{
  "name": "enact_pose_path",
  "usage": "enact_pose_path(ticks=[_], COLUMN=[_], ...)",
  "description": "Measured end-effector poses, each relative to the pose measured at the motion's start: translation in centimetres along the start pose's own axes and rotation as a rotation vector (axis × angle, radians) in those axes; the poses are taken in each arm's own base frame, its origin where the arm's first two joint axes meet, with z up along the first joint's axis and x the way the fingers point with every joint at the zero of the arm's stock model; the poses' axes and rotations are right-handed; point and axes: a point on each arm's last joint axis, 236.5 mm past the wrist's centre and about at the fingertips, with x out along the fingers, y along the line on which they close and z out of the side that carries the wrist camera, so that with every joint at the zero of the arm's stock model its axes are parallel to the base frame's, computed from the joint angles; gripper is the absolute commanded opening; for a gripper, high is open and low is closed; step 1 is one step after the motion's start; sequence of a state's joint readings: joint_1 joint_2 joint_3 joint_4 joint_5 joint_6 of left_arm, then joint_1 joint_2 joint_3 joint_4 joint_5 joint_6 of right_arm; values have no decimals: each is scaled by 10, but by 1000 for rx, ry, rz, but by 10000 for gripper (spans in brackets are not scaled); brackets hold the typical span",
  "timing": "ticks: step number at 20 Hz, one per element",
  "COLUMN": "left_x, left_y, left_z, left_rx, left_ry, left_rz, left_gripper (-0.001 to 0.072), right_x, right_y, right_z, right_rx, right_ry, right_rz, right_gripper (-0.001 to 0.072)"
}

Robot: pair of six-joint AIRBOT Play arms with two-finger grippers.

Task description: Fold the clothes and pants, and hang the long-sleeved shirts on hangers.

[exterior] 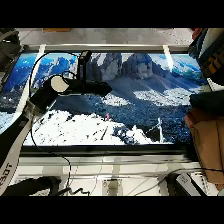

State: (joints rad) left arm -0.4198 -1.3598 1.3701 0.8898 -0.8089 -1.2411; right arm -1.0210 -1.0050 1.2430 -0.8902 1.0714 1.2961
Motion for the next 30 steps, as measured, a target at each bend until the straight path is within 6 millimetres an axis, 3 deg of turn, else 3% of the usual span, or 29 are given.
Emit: enact_pose_path(ticks=[4, 5, 6, 7, 10, 11, 12, 13, 14, 15, 17, 19, 22, 24, 25, 28, 30], left_x=[0, -1, -1, -1, -1, -1, -1, -1, -2, -4, -19, -48, -130, -196, -232, -319, -350], left_y=[0, 1, 1, 1, 1, 1, 1, 1, 0, 1, 7, 28, 81, 110, 120, 132, 130], left_z=[-2, -3, -3, -4, -4, -4, -4, -5, -5, -4, 0, 7, 20, 26, 29, 26, 23], left_rx=[-2, -2, -2, -2, -3, -3, -3, -3, -3, 4, 52, 147, 267, 282, 268, 166, 123], left_ry=[11, 14, 16, 19, 19, 18, 20, 22, 24, 21, 22, 21, 19, 3, -27, -126, -175], left_rz=[-2, -3, -3, -4, -3, -3, -4, -4, -5, 0, 39, 154, 466, 663, 749, 933, 986], left_gripper=[329, 329, 329, 329, 329, 329, 326, 195, 29, 27, 27, 27, 28, 28, 29, 29, 29], right_x=[-49, -63, -74, -84, -97, -98, -97, -92, -84, -72, -40, -10, 13, 9, 4, -8, -13], right_y=[-116, -136, -151, -162, -177, -179, -177, -171, -161, -145, -93, -26, 95, 163, 187, 223, 234], right_z=[-53, -61, -69, -72, -80, -81, -80, -77, -75, -72, -66, -69, -109, -149, -169, -210, -222], right_rx=[271, 327, 374, 410, 475, 491, 502, 509, 508, 490, 355, 153, -170, -351, -435, -674, -763], right_ry=[165, 174, 183, 179, 175, 173, 168, 161, 159, 164, 203, 255, 365, 438, 467, 497, 493], right_rz=[-371, -454, -516, -566, -635, -639, -633, -603, -565, -513, -362, -199, 65, 214, 265, 323, 337], right_gripper=[47, 222, 563, 683, 681, 588, 348, 176, 115, 35, 37, 37, 37, 37, 37, 37, 37])
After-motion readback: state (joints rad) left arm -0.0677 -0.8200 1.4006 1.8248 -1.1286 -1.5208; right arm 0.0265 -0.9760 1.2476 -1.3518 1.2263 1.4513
